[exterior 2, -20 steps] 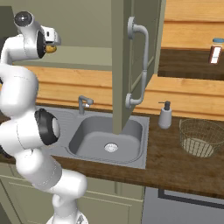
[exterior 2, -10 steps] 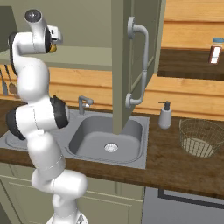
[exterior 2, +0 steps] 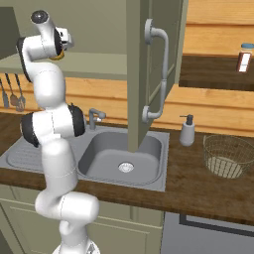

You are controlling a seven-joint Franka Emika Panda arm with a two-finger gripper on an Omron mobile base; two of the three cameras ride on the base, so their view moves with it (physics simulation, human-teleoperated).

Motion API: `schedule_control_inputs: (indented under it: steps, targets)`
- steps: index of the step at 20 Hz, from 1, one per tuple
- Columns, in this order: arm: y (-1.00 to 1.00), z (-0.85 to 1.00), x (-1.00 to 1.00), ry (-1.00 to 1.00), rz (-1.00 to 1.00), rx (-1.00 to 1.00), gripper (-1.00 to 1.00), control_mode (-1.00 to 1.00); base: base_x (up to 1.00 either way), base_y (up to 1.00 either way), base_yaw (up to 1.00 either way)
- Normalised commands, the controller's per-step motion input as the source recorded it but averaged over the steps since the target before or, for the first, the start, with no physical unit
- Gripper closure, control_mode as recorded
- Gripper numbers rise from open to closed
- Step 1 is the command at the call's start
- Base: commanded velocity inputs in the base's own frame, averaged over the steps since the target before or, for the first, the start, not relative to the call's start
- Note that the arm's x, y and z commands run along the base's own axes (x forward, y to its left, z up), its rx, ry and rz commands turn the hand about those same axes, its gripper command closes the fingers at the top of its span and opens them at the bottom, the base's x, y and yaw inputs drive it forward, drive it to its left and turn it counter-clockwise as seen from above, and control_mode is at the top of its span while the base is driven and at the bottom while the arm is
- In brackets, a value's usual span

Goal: Open the cabinet, pick up the bread from the cabinet and place it in the basket. Then move the basket to the dining counter.

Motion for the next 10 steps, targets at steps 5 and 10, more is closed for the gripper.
schedule_control_inputs:
  steps: [5, 10]
  targets:
    - [0.17, -0.09, 0.13, 0.01, 0.00, -0.06, -1.00, -1.00, 0.00, 0.00, 0.00]
    - [0.20, -0.13, 0.08, 0.01, 0.00, -0.03, -1.00, -1.00, 0.00, 0.00, 0.00]
